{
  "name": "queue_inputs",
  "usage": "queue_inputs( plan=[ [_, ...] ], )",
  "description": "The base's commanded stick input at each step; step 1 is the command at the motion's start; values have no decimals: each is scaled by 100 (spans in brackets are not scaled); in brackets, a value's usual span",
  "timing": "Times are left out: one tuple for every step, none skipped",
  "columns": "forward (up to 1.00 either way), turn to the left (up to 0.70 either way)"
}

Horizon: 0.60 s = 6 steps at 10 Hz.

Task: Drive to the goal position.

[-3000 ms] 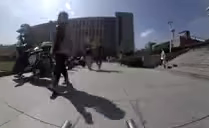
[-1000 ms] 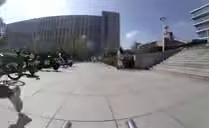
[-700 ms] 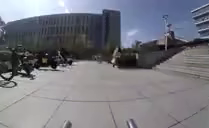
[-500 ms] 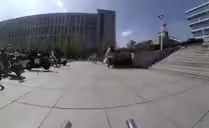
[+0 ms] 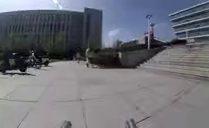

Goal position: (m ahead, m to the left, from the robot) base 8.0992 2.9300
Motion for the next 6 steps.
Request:
queue_inputs(
  plan=[
    [100, 0],
    [100, 0],
    [100, 0],
    [100, 1],
    [100, 6],
    [100, 40]
  ],
)
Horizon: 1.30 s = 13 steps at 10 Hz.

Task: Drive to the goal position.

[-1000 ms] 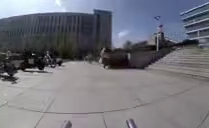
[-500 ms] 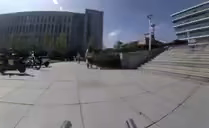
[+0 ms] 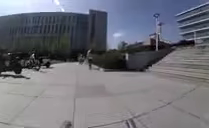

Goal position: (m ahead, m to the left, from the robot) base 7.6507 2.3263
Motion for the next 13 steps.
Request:
queue_inputs(
  plan=[
    [100, 40],
    [100, 35],
    [100, 18],
    [100, 8],
    [100, 0],
    [100, 0],
    [100, 0],
    [100, 13],
    [100, 38],
    [100, 40],
    [100, 40],
    [100, 0],
    [100, 0]
  ],
)
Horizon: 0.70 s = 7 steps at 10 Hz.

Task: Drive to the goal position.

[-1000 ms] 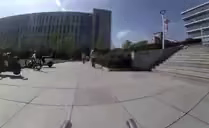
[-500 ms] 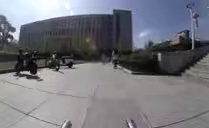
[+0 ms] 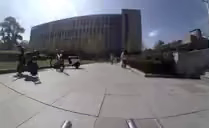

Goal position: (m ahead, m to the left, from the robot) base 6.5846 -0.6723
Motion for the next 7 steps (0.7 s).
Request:
queue_inputs(
  plan=[
    [100, 0],
    [100, 0],
    [100, 0],
    [100, 0],
    [100, 0],
    [100, 0],
    [100, 0]
  ],
)
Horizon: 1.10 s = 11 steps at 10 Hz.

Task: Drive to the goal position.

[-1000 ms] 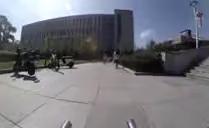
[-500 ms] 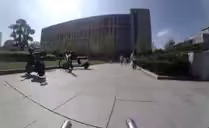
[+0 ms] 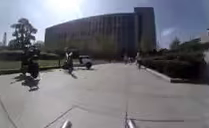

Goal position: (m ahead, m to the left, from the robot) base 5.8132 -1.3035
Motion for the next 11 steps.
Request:
queue_inputs(
  plan=[
    [100, 0],
    [100, 0],
    [100, 0],
    [100, 0],
    [100, 0],
    [100, -13],
    [100, -33],
    [100, -40],
    [100, -40],
    [100, -38],
    [100, -21]
  ],
)
